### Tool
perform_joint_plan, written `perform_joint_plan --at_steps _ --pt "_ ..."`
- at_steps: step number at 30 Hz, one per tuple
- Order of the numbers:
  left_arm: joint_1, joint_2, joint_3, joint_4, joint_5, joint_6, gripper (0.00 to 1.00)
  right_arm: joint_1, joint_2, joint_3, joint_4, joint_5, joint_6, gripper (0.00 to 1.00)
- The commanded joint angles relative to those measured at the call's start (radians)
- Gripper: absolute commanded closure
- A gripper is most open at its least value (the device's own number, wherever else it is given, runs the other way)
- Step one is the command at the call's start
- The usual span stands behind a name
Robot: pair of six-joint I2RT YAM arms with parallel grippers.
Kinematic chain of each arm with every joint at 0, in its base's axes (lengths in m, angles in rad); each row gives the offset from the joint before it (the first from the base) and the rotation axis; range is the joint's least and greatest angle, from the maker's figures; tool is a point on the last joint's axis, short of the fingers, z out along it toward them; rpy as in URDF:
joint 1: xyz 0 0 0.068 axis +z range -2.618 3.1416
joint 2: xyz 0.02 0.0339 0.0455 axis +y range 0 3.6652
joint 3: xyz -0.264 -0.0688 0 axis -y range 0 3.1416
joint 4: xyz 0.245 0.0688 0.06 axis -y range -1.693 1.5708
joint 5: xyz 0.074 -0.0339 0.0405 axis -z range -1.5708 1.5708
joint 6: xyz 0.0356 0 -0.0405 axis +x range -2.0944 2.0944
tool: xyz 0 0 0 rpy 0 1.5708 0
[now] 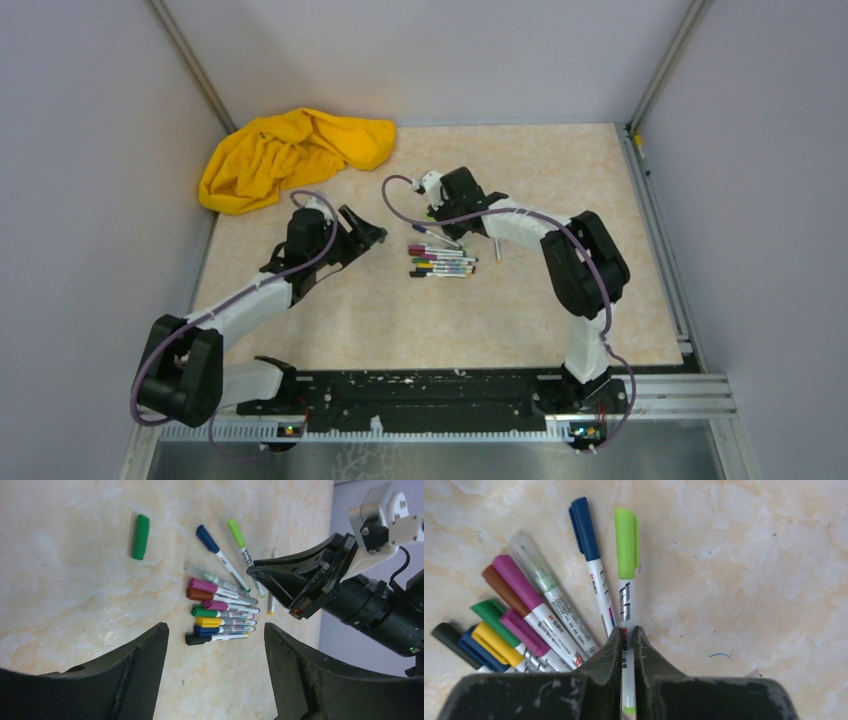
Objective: Open the pen caps
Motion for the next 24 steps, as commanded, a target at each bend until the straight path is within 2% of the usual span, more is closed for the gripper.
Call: perform_joint_plan --at_steps 1,3,5,7,15,21,24 --pt "0.005 -0.002 0.081 -0.006 0.047 -0.01 0.23 0.044 -0.137 -0.002 0.009 0.004 0.033 1.0" --pt "0.004 0.023 0.104 0.006 0.076 -0.027 0.23 0.065 -0.159 -0.023 0.017 0.015 0.04 1.0" --pt "0.004 0.056 0.12 0.037 0.105 -0.05 0.04 0.083 -0.175 -0.04 0.02 0.018 0.048 1.0" --pt "0.001 0.093 0.125 0.083 0.138 -0.077 0.03 0.103 -0.19 -0.053 0.03 0.034 0.06 1.0" --pt "-0.018 0.234 0.144 0.192 0.171 -0.162 0.06 0.173 -0.226 -0.074 0.078 0.034 0.131 1.0" --pt "-0.026 0.27 0.142 0.235 0.158 -0.2 0.13 0.224 -0.236 -0.09 0.126 0.031 0.177 1.0" --pt "-0.03 0.283 0.14 0.245 0.148 -0.212 0.2 0.246 -0.234 -0.091 0.137 0.039 0.193 1.0"
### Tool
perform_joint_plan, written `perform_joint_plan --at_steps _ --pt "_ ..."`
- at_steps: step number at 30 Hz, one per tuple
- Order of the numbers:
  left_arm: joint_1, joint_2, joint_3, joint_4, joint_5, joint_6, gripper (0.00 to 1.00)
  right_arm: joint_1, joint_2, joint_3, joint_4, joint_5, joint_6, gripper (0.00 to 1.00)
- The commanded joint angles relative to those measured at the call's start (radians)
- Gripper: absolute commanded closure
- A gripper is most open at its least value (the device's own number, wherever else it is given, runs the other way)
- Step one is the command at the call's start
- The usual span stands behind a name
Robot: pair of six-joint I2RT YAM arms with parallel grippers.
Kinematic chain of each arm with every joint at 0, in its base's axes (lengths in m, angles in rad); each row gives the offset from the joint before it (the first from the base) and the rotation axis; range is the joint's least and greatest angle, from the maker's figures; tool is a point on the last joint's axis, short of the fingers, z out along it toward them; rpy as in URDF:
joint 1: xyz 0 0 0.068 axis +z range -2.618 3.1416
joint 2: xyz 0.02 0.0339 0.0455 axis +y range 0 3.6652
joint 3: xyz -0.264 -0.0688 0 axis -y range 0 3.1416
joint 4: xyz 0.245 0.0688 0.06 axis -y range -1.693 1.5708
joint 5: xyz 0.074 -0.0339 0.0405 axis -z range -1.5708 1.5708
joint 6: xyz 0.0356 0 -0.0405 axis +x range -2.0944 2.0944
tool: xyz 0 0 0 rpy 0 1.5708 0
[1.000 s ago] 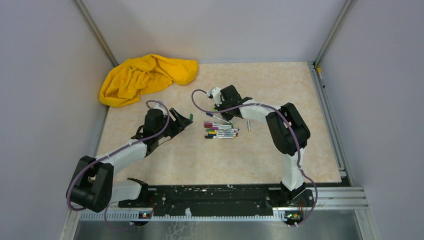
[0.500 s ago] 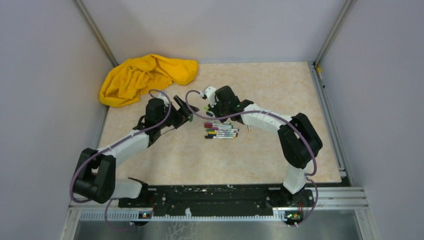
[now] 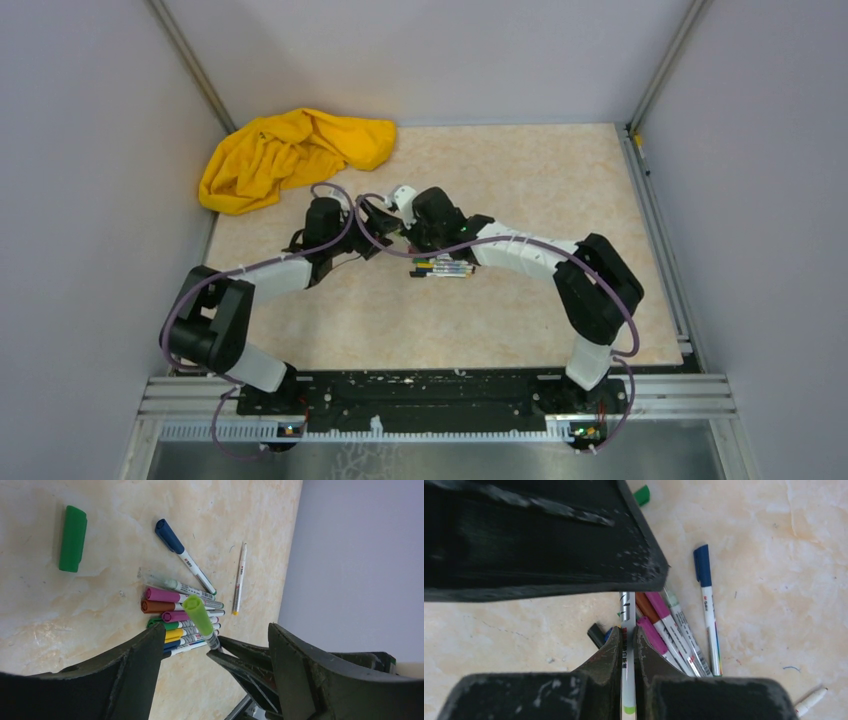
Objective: Open the pen caps
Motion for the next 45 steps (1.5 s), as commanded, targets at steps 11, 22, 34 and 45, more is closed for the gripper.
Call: perform_joint_plan --at_steps 11,22,34,45 --pt "-0.01 0.01 -0.005 0.073 -0.041 -0.048 0.46 0.075 -0.098 -0.094 0.162 0.024 0.114 1.0" --pt "-0.01 -0.009 -0.018 0.076 -0.041 -0.019 0.99 0.094 -0.121 -0.123 0.184 0.056 0.153 1.0" --pt "-0.021 -0.063 -0.024 0.148 0.051 0.046 1.0 0.118 -0.141 -0.146 0.22 0.033 0.134 0.84" --pt "-0.021 -0.08 -0.011 0.151 0.106 0.061 1.0 0.118 -0.139 -0.151 0.245 0.033 0.132 0.81"
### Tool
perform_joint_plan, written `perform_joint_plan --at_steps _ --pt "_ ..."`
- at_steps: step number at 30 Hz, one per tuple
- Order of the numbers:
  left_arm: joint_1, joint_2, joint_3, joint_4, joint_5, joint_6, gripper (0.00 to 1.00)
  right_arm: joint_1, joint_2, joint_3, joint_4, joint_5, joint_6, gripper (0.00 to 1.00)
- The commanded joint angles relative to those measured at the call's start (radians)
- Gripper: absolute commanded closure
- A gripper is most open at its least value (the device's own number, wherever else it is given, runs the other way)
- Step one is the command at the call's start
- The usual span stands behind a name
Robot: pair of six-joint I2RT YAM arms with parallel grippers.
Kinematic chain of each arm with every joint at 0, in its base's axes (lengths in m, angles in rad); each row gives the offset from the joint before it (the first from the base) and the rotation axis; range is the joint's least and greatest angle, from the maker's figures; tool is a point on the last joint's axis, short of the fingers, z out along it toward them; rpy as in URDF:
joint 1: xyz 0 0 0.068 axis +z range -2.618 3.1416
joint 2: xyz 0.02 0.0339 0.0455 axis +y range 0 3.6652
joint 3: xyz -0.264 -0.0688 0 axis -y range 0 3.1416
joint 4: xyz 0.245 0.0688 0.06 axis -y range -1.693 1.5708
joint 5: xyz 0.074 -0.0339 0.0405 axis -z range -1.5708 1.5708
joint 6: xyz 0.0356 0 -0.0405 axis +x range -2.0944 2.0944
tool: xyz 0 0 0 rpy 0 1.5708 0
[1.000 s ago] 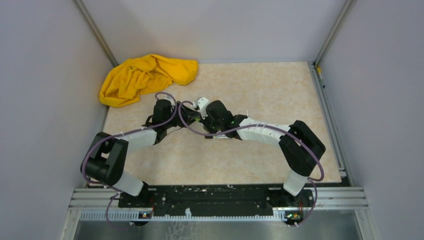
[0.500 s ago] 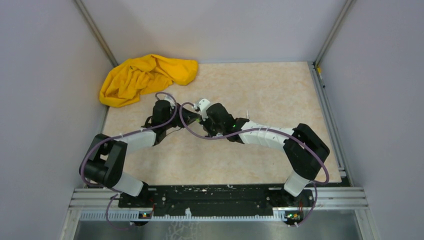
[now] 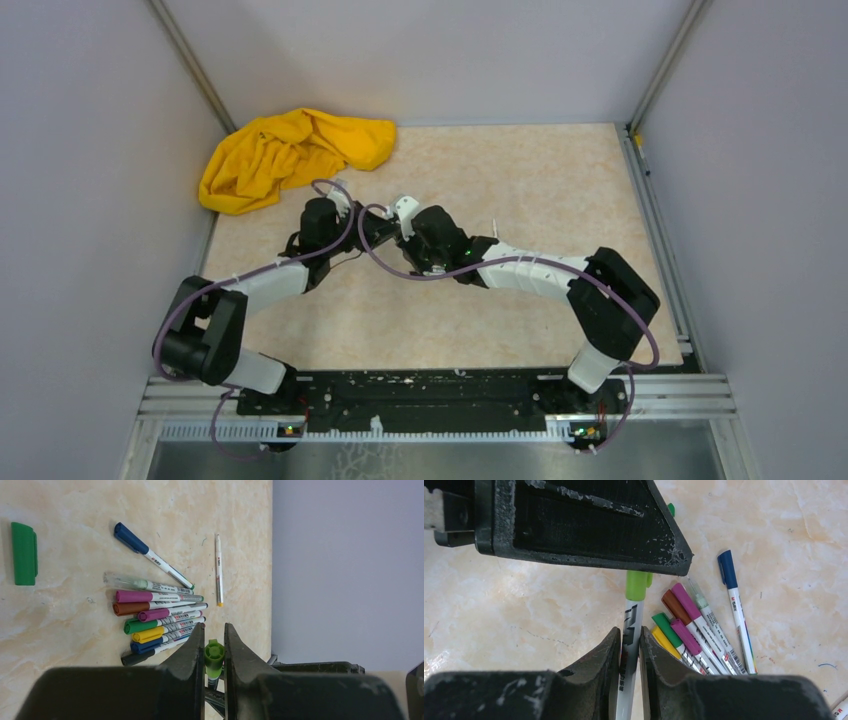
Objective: Open the pen caps
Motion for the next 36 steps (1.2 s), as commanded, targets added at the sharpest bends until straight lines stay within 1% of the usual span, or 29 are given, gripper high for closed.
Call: perform_joint_plan --at_steps 1,3,4,6,9,11,14,18,22,25,27,29,32,34,36 --pt "-0.008 -0.021 0.014 0.068 0.059 0.01 1.0 0.019 -0.034 0.005 0.048 -0.034 -0.003 0.81" --pt "-0.007 -0.018 0.015 0.068 0.059 0.013 1.0 0.019 -0.035 0.007 0.044 -0.034 -0.003 0.84" --pt "-0.008 -0.018 0.016 0.067 0.058 0.016 1.0 0.019 -0.034 0.009 0.041 -0.033 -0.003 0.88" --pt "-0.008 -0.017 0.019 0.059 0.051 0.026 1.0 0.019 -0.034 0.014 0.035 -0.029 -0.002 1.0" --pt "-0.007 -0.012 0.026 0.034 0.012 0.047 1.0 0.018 -0.026 0.014 0.02 -0.032 -0.002 1.0" --pt "-0.007 0.001 0.043 0.011 -0.045 0.069 1.0 0.019 -0.023 0.005 0.007 -0.034 0.006 1.0" --pt "0.025 0.026 0.084 -0.022 -0.114 0.081 1.0 0.024 -0.051 -0.053 0.004 -0.025 0.022 1.0" --pt "0.11 0.072 0.143 -0.025 -0.118 0.039 1.0 0.025 -0.121 -0.175 0.043 0.01 0.061 1.0" --pt "0.147 0.115 0.201 -0.053 -0.139 0.032 1.0 0.025 -0.154 -0.21 0.045 0.033 0.09 1.0" --pt "0.153 0.131 0.227 -0.086 -0.121 0.071 1.0 0.025 -0.171 -0.204 0.034 0.095 0.103 1.0" --pt "0.151 0.135 0.246 -0.173 -0.122 0.133 1.0 0.008 -0.181 -0.179 0.009 0.153 0.109 1.0" --pt "0.145 0.134 0.253 -0.274 -0.164 0.21 1.0 -0.03 -0.19 -0.142 -0.024 0.189 0.126 1.0" --pt "0.135 0.127 0.239 -0.375 -0.243 0.288 1.0 -0.101 -0.185 -0.098 -0.075 0.271 0.164 1.0" --pt "0.132 0.124 0.218 -0.406 -0.279 0.313 0.99 -0.144 -0.168 -0.069 -0.108 0.323 0.182 1.0" --pt "0.132 0.122 0.191 -0.412 -0.311 0.322 0.94 -0.183 -0.149 -0.046 -0.124 0.35 0.189 1.0"
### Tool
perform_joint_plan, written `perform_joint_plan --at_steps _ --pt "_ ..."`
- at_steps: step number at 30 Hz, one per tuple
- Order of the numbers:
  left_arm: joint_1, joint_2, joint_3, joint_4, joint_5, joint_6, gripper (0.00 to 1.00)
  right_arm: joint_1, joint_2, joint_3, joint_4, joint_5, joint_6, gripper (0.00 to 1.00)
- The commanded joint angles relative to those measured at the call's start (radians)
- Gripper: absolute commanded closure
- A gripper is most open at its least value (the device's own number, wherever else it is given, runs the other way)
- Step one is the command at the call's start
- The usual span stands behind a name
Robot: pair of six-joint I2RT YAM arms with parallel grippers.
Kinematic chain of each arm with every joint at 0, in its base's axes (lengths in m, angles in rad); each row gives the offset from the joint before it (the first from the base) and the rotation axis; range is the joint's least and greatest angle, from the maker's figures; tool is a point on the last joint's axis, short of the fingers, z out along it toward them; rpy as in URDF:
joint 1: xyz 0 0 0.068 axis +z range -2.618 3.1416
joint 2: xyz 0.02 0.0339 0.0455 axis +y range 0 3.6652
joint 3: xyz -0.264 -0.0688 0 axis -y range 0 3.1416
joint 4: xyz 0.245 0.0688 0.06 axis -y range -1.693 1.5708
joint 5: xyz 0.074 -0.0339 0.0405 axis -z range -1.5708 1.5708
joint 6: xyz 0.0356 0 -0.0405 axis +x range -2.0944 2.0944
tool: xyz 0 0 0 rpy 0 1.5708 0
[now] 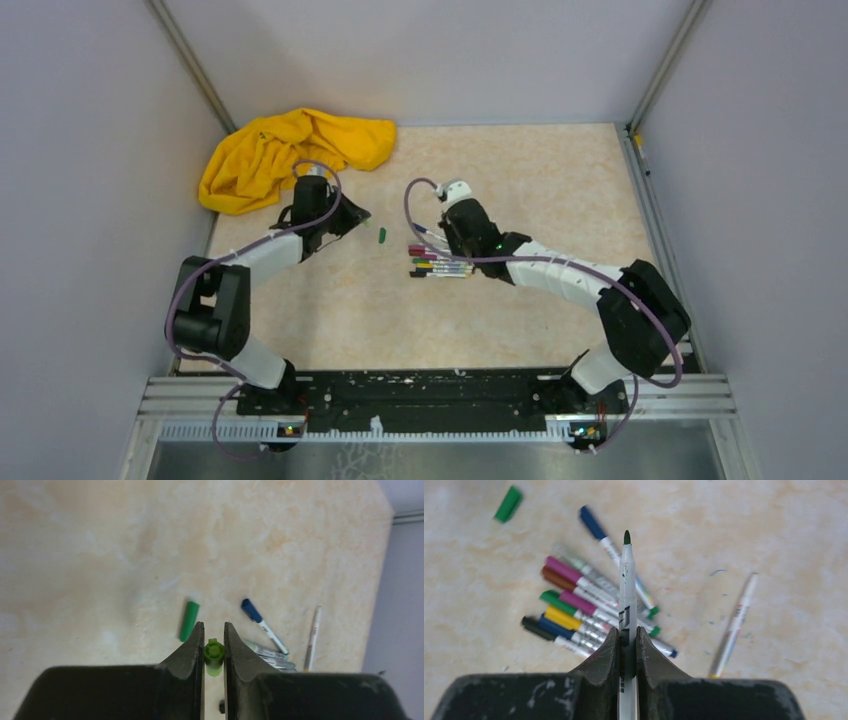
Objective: Open the pen caps
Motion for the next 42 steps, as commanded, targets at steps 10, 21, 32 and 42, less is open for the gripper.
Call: perform_joint_plan --at_steps 10,21,32,42 --pt "-0.007 0.075 -0.067 -0.06 -0.093 0.086 0.82 -0.212 0.103 0.134 -0.074 0.142 0.075 1.0" --pt "-0.007 0.132 -0.063 -0.027 -0.075 0.075 0.71 -0.247 0.195 0.152 -0.069 0.128 0.081 1.0" --pt "-0.007 0.136 -0.067 -0.023 -0.074 0.062 0.65 -0.267 0.234 0.157 -0.066 0.124 0.087 0.89" --pt "-0.008 0.111 -0.079 -0.023 -0.075 0.054 0.65 -0.272 0.233 0.159 -0.065 0.12 0.084 0.82"
